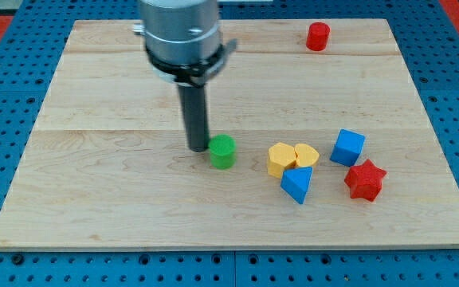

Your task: Move your arm to the left of the green star

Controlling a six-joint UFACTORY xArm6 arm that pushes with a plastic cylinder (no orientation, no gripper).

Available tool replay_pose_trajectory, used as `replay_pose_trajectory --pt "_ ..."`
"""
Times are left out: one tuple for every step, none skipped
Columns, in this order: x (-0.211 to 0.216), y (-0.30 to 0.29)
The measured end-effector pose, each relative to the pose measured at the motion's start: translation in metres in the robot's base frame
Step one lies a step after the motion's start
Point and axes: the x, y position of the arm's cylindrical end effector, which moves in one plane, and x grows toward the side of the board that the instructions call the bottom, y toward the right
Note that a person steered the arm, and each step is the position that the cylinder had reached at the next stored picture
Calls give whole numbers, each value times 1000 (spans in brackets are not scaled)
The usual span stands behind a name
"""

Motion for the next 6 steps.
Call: replay_pose_trajectory --pt "9 47" --pt "10 71" --pt "-26 4" --pt "-70 -73" --pt "-136 -118" --pt "-201 -131"
